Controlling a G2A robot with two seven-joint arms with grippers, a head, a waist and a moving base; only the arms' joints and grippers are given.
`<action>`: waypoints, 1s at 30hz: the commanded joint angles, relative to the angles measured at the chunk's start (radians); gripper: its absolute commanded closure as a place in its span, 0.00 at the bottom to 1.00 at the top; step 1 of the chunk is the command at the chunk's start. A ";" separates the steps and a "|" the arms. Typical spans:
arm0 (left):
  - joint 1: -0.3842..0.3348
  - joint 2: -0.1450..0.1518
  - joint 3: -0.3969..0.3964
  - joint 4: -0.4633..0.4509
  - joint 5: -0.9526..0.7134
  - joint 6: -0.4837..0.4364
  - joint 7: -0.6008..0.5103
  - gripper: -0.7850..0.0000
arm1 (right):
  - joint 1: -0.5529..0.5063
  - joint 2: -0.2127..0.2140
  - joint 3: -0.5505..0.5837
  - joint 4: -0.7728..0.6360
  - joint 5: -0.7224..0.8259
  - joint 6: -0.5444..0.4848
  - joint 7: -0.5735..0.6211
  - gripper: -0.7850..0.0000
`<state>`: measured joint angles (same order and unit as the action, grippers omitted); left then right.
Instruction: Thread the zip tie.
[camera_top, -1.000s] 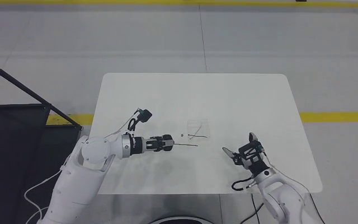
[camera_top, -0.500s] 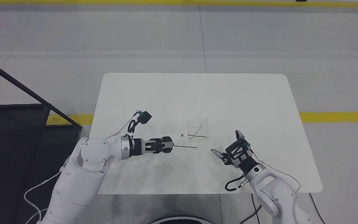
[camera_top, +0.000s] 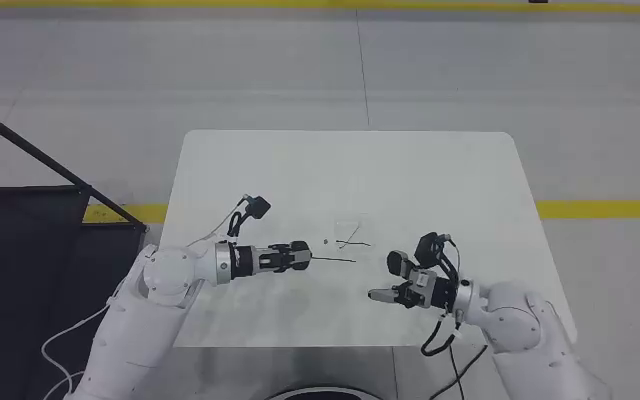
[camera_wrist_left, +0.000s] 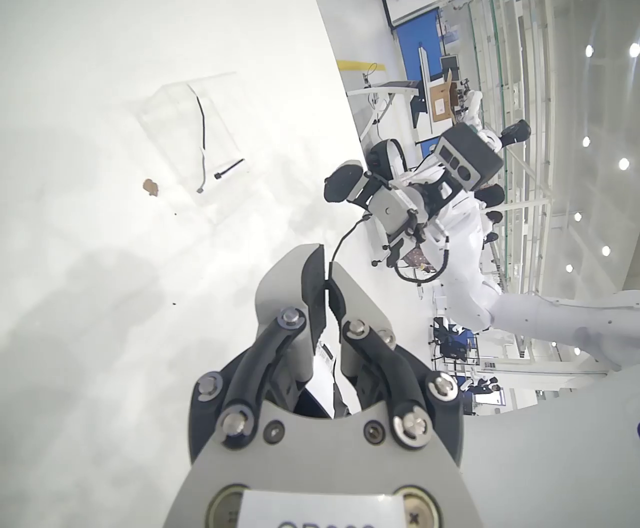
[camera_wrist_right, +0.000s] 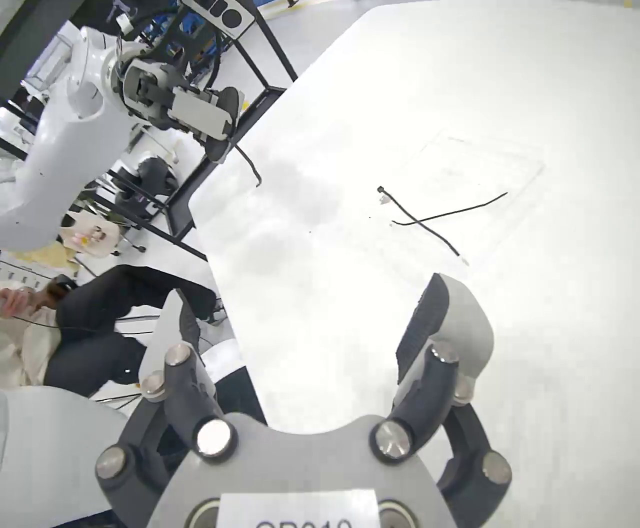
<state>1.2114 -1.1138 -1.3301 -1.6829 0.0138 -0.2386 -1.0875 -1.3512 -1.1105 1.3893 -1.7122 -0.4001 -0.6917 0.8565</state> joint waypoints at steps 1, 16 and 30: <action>0.003 0.002 0.003 -0.002 0.007 -0.002 0.006 1.00 | 0.005 0.001 -0.001 0.002 0.016 0.007 0.015 0.00; 0.018 0.002 0.027 -0.024 0.048 -0.005 0.055 1.00 | 0.046 -0.004 -0.070 0.051 0.161 0.090 0.053 0.00; 0.017 0.009 0.057 -0.033 0.098 0.005 0.100 1.00 | 0.236 -0.010 -0.177 0.272 0.443 0.157 0.226 0.20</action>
<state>1.2293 -1.1050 -1.2752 -1.7166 0.1119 -0.2342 -0.9891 -1.1180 -1.1205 1.2156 -1.4422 0.0443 -0.5379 1.0831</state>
